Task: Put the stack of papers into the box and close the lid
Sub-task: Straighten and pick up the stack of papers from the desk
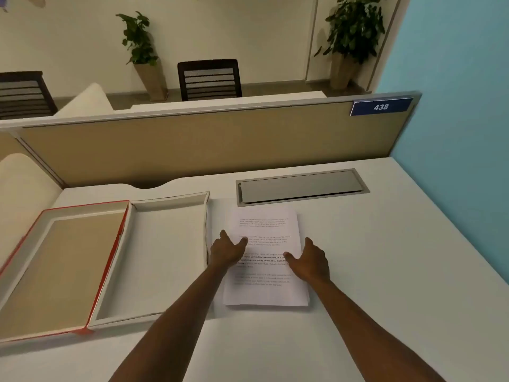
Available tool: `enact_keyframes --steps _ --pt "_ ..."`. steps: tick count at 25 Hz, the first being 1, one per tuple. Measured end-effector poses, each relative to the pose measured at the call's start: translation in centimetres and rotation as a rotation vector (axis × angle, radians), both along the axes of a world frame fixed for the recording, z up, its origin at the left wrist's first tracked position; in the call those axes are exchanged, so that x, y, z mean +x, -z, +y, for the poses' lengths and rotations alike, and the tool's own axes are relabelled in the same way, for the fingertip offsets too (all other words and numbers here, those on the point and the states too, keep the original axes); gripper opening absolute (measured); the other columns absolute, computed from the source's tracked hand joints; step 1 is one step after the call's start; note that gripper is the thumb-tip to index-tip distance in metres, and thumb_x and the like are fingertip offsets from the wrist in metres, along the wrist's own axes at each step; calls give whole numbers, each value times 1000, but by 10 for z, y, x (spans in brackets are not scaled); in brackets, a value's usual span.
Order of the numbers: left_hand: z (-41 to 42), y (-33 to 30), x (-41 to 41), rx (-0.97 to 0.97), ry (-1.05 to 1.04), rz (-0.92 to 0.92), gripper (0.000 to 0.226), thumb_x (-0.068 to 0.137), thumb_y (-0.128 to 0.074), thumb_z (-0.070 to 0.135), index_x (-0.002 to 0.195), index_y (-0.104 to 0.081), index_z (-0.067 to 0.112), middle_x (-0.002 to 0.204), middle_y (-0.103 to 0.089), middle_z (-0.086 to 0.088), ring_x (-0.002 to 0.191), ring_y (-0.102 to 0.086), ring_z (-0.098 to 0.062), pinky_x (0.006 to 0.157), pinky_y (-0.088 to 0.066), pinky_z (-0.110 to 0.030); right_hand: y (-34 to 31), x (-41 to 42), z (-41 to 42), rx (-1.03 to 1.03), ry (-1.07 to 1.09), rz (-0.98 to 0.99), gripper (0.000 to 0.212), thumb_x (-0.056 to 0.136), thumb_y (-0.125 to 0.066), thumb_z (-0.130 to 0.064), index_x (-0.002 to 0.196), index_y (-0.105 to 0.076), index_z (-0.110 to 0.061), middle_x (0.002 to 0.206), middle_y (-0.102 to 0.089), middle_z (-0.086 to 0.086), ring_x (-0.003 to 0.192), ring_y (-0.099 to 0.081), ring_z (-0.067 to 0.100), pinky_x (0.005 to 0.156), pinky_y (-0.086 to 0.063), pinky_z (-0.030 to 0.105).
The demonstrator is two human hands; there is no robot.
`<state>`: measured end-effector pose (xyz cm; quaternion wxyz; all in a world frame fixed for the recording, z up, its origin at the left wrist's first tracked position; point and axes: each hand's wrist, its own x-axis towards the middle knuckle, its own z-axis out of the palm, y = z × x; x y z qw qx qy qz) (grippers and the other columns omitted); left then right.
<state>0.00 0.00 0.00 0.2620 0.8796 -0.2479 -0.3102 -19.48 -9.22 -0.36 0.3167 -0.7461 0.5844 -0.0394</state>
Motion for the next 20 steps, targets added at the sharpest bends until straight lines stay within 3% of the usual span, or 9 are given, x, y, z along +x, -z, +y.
enact_keyframes --steps 7,12,14,16,18,20 --pt "-3 6 -10 -136 -224 107 86 93 -65 46 157 -24 6 156 -44 -17 143 -44 -39 115 -40 -49 9 3 4 -33 -16 22 63 84 -76 -39 131 -49 -9 129 -62 12 118 -61 29 95 -52 37" --pt "-15 10 -6 -134 -368 235 86 92 -67 44 156 -23 8 159 -39 -16 142 -44 -40 113 -41 -51 13 4 5 -64 -19 42 66 85 -75 -38 136 -46 -9 131 -60 12 121 -59 30 97 -50 37" --pt "-18 10 -3 -137 -430 293 70 92 -68 41 146 -38 7 147 -50 -15 123 -56 -34 98 -49 -46 14 4 2 -56 -28 45 69 85 -75 -38 139 -43 -9 133 -58 13 122 -58 30 98 -50 37" --pt "-21 8 2 -160 -473 347 48 92 -67 38 125 -49 8 126 -59 -14 99 -54 -25 84 -46 -39 15 4 -1 -41 -35 46 75 85 -75 -38 144 -39 -8 137 -56 13 126 -56 30 101 -48 38" --pt "-26 7 8 -155 -453 375 43 92 -68 37 119 -50 8 119 -57 -12 98 -51 -24 83 -43 -38 17 4 -3 -36 -37 48 79 86 -75 -39 147 -35 -8 140 -54 13 128 -54 30 103 -47 38" --pt "-31 3 11 -135 -399 421 43 91 -68 38 118 -48 12 128 -57 -13 103 -50 -26 87 -42 -41 17 4 -3 -32 -37 51 80 86 -75 -39 148 -34 -8 140 -53 13 129 -53 30 103 -46 38"
